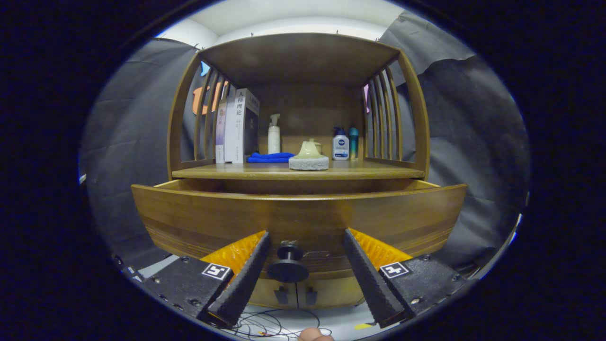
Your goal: Pull open the drawer, take out the items inside it, and place them on the countertop above the cabinet.
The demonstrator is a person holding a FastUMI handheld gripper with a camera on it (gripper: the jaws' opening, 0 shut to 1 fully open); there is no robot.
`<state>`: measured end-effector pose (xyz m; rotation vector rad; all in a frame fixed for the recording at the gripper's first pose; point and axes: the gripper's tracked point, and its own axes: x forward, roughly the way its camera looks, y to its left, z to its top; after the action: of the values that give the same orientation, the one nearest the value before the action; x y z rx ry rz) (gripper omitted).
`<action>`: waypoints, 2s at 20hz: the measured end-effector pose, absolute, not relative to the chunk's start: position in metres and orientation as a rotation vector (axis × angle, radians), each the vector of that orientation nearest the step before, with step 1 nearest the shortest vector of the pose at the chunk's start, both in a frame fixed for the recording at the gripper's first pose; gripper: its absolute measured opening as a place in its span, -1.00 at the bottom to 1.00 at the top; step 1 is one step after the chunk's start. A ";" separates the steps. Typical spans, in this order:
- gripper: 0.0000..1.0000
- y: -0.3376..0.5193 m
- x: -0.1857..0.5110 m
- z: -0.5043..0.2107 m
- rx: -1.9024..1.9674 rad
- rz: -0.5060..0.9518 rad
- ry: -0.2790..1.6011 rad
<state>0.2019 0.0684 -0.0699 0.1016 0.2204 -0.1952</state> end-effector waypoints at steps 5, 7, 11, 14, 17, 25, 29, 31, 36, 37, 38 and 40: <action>0.99 0.065 0.229 -0.071 0.133 -0.196 0.237; 0.99 0.064 0.239 -0.072 0.154 -0.193 0.244; 1.00 0.061 0.258 -0.073 0.161 -0.193 0.233; 1.00 0.060 0.274 -0.074 0.170 -0.191 0.226; 1.00 0.057 0.285 -0.074 0.173 -0.189 0.226; 1.00 0.056 0.290 -0.075 0.167 -0.194 0.211; 0.99 0.060 0.285 -0.085 0.141 -0.166 0.260; 1.00 0.066 0.276 -0.075 0.162 -0.116 0.235; 1.00 0.066 0.207 -0.046 0.095 0.027 0.204; 1.00 0.059 0.186 -0.040 0.087 0.042 0.201; 1.00 0.048 0.162 -0.034 0.082 0.046 0.202; 1.00 0.030 0.114 -0.023 0.096 0.040 0.198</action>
<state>0.1137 0.0298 -0.0232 0.0957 0.1977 0.0399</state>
